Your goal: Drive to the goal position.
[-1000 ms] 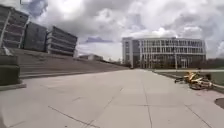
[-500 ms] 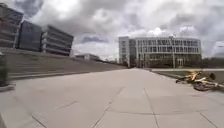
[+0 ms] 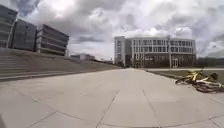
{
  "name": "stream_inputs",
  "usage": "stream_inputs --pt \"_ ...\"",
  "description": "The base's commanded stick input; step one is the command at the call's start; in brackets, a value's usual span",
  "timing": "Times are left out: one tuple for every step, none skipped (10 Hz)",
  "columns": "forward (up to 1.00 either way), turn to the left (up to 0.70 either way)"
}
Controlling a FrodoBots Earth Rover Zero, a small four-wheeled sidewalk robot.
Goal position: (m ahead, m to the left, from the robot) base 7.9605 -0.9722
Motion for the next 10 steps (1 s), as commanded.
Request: stream_inputs --pt "0.7 0.0" --pt "0.7 0.0" --pt "0.7 0.0" --pt "0.7 0.0" --pt "0.7 0.0" --pt "0.7 0.0" --pt "0.7 0.0" --pt "0.7 0.0" --pt "0.7 0.0" --pt "0.7 0.0"
